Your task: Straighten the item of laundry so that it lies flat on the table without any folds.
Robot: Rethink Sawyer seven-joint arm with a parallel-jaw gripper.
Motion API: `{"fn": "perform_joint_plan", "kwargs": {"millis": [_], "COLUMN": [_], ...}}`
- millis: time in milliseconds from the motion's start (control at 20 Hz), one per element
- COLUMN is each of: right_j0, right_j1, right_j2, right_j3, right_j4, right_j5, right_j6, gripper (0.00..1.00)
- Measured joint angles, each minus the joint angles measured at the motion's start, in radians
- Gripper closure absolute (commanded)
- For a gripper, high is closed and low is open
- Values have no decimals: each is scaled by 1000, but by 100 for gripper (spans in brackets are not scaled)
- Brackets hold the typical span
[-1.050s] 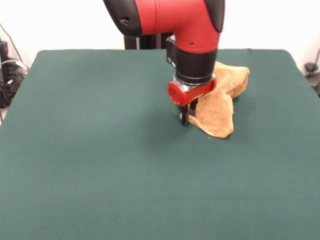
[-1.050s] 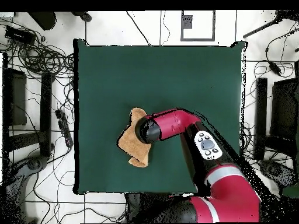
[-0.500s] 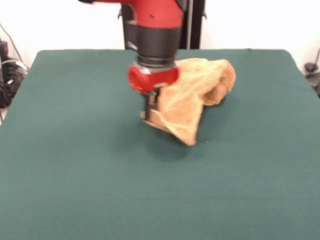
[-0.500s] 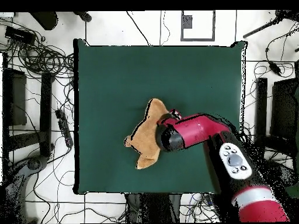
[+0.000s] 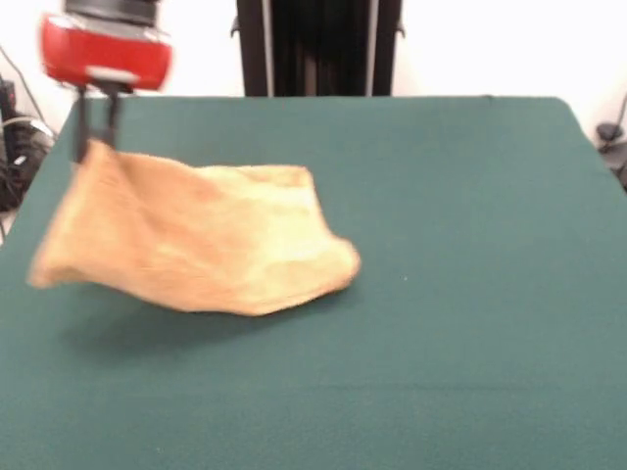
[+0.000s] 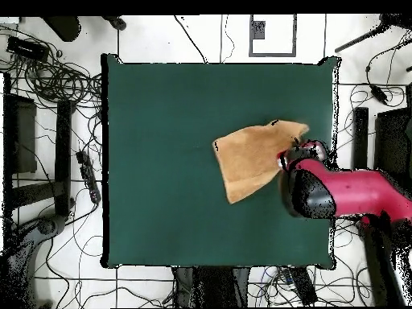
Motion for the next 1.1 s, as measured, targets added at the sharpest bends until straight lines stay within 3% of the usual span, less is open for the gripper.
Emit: {"fn": "perform_joint_plan", "kwargs": {"millis": [300, 1100], "right_j0": [-63, -44], "right_j1": [-30, 34], "right_j2": [31, 56], "right_j3": [-4, -5], "right_j4": [-10, -106], "right_j5": [28, 33], "right_j6": [-20, -21], "gripper": [100, 100]}}
